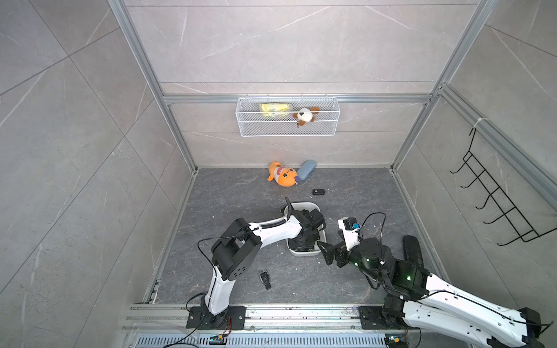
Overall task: Place the car key into the storage box
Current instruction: Place the car key in the storage box.
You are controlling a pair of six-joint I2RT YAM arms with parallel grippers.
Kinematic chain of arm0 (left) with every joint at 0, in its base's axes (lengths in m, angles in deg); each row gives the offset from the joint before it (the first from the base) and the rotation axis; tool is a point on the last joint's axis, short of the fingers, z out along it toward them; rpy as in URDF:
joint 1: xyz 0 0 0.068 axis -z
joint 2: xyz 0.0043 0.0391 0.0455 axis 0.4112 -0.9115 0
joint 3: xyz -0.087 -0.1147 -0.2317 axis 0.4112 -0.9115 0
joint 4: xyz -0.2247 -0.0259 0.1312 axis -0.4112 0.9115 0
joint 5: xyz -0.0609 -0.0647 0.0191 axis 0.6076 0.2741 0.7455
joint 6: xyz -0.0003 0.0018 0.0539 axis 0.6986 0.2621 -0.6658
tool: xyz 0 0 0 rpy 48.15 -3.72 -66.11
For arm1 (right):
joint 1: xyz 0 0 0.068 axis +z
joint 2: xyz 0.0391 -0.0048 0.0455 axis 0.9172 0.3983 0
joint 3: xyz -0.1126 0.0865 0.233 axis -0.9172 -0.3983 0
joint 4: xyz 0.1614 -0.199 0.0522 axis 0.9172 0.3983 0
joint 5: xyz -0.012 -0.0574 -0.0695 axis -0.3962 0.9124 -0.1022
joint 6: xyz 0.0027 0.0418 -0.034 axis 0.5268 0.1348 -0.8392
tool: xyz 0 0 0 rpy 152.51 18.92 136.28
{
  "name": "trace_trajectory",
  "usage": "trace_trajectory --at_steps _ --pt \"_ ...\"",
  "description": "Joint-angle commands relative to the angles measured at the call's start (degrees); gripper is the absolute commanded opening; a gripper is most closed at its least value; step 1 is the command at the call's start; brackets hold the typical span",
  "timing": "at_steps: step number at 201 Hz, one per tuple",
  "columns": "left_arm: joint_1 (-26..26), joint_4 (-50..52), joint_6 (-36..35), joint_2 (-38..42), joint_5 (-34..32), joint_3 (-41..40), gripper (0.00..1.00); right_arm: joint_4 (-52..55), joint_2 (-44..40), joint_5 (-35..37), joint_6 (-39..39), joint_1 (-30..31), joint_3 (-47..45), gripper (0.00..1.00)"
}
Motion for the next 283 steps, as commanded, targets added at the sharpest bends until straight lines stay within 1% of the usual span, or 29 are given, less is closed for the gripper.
trace_trajectory --at_steps 1,93,119,133,151,158,184,201,240,257,283 --pt "0.07 0.79 -0.91 -0.11 0.47 1.40 0.55 1.10 -0.24 1.04 0.91 0.29 -0.46 0.99" --pt "0.05 3.21 -0.58 4.26 -1.63 1.95 0.56 -0.82 1.81 0.42 1.00 0.28 -0.11 1.00" --pt "0.03 4.68 -0.60 7.05 -3.67 2.53 0.59 -2.52 2.98 -0.26 0.84 0.32 0.16 1.00" --pt "-0.01 5.80 -0.67 8.47 -5.03 2.79 0.62 -3.22 3.73 -0.45 0.71 0.27 0.50 1.00" --pt "-0.18 7.49 -0.24 10.78 -7.36 2.71 0.72 -4.29 4.90 -0.48 0.48 0.34 0.92 1.00" --pt "-0.29 8.06 -0.03 11.71 -8.10 2.48 0.74 -4.79 5.42 -0.33 0.32 0.27 1.07 1.00" --pt "-1.47 9.45 1.11 15.18 -9.91 0.36 0.92 -5.26 7.46 1.03 0.25 0.32 2.37 1.00" --pt "-2.89 9.94 1.73 17.86 -10.42 -1.66 1.00 -5.14 8.94 3.10 0.39 0.19 3.35 1.00" --pt "-6.59 9.69 1.38 24.25 -10.95 -6.05 1.00 -2.37 14.82 6.91 1.02 -1.20 7.78 1.00" --pt "-8.08 9.18 0.58 26.65 -10.94 -7.59 1.00 -1.98 17.48 5.59 1.16 -3.81 9.74 1.00" --pt "-9.91 8.74 -1.24 29.12 -10.59 -8.84 1.00 -2.39 21.70 1.28 3.67 -9.97 11.98 1.00"
